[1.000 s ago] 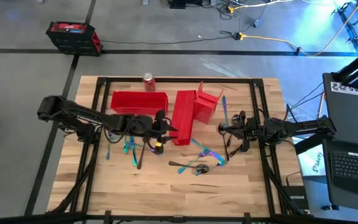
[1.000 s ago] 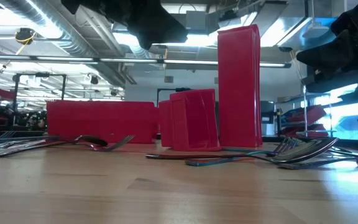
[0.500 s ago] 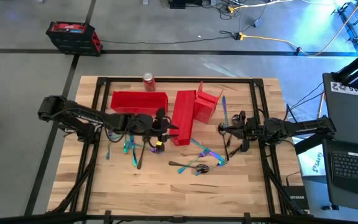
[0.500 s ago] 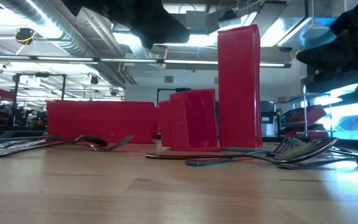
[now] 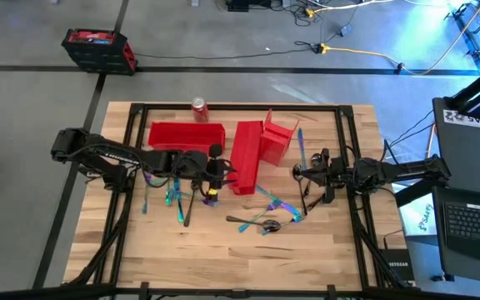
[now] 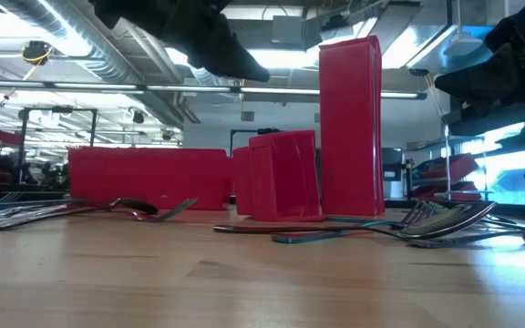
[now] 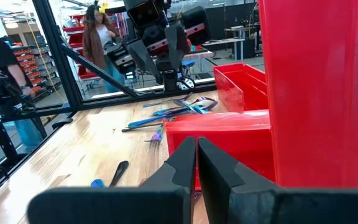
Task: Sort silverware
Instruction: Adjust the red bins
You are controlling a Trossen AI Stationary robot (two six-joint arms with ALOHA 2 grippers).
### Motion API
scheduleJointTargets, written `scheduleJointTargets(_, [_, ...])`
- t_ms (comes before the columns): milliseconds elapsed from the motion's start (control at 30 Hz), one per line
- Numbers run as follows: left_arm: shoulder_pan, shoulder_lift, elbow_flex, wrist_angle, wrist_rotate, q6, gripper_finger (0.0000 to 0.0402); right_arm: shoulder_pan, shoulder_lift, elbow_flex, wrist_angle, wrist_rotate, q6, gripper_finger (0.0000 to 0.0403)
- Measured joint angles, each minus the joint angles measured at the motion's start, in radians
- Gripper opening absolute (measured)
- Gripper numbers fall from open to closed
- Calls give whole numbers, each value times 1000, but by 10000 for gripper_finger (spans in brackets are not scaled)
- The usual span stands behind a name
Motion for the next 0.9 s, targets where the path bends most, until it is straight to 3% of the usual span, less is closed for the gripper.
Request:
scheduleJointTargets(567, [27, 20, 0, 15, -1, 22, 122, 0, 0, 0, 13, 8, 0, 0])
scheduleJointTargets(667, [50, 26, -1, 64, -2, 15, 122, 0, 0, 0, 88, 80, 10, 0])
scheduleJointTargets(767, [76, 26, -1, 162, -7, -24, 122, 0, 0, 3, 169, 87, 91, 0])
scheduleJointTargets(900, [119, 26, 0, 212, -78, -53, 122, -16, 14, 75, 268, 223, -74, 0])
